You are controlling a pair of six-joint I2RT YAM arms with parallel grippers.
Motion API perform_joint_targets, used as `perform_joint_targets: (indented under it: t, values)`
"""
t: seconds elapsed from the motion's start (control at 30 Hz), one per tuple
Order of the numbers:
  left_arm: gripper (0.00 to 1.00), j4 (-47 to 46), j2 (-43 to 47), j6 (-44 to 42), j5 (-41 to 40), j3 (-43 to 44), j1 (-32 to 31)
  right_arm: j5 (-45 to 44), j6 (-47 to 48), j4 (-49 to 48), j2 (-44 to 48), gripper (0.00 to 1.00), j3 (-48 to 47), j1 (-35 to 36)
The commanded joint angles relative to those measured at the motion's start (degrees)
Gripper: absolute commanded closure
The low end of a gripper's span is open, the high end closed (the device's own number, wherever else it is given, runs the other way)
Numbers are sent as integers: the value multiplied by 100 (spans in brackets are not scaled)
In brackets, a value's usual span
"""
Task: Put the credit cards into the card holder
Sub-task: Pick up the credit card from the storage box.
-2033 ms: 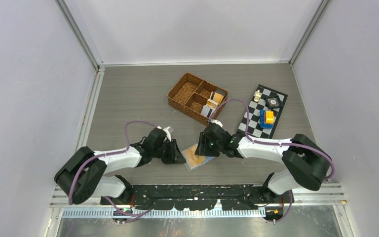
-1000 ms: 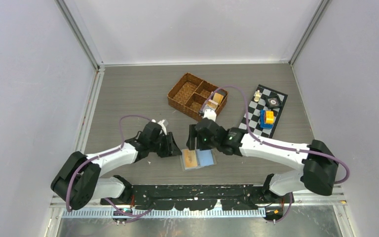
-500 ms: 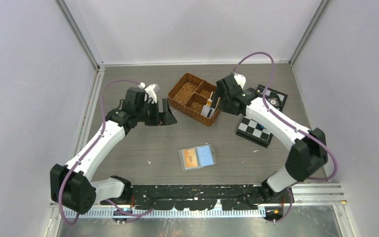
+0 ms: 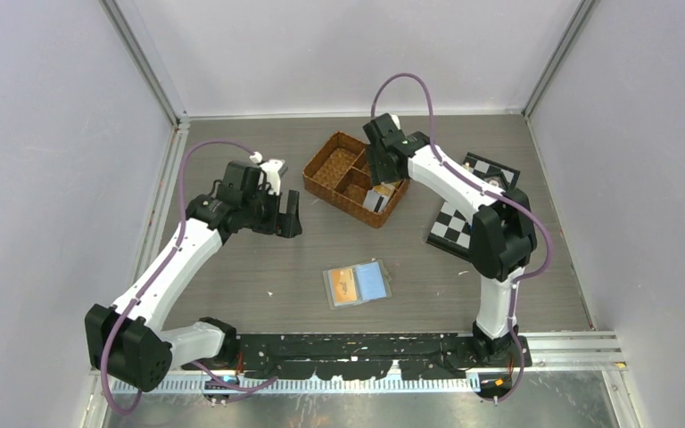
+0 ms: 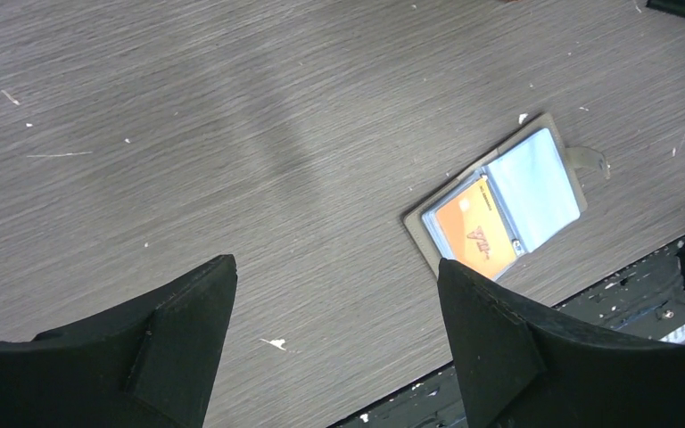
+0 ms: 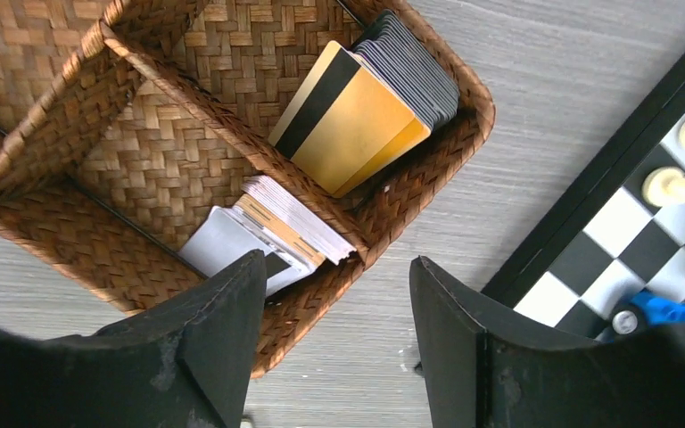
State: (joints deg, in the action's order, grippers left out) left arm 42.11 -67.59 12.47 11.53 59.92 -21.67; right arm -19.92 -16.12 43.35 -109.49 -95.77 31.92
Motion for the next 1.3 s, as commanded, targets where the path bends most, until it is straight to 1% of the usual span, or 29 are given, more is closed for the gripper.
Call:
perform_joint_targets:
  t: [0.0,0.13,0.27,0.37,0.43,0.6,0.77,0.97,1.27]
  values:
    - [14,50,158,-201,-111,10,22,42,1156,383,-225,36,-507,21]
    - [14,52,144,-209,-120,-11,22,269,1510,528,-434,40,-657,24]
    - [14,61,124,-210,-133,-22,23,451,1790,636,-583,40,-708,20]
    - [14,62,115,-210,-139,-26,21,451,1935,649,-732,40,-723,21]
    - [14,69,98,-210,-142,-24,23,272,1965,650,-852,41,-770,23]
    - [14,63,80,-213,-154,-39,23,-288,2035,573,-954,48,-885,11]
    - [14,65,62,-206,-143,-33,23,-485,2127,490,-844,52,-937,15]
    - [14,68,71,-202,-137,-36,23,-580,2239,464,-785,57,-1059,15]
    - [14,65,66,-201,-99,-47,23,-347,2267,480,-725,71,-1060,15]
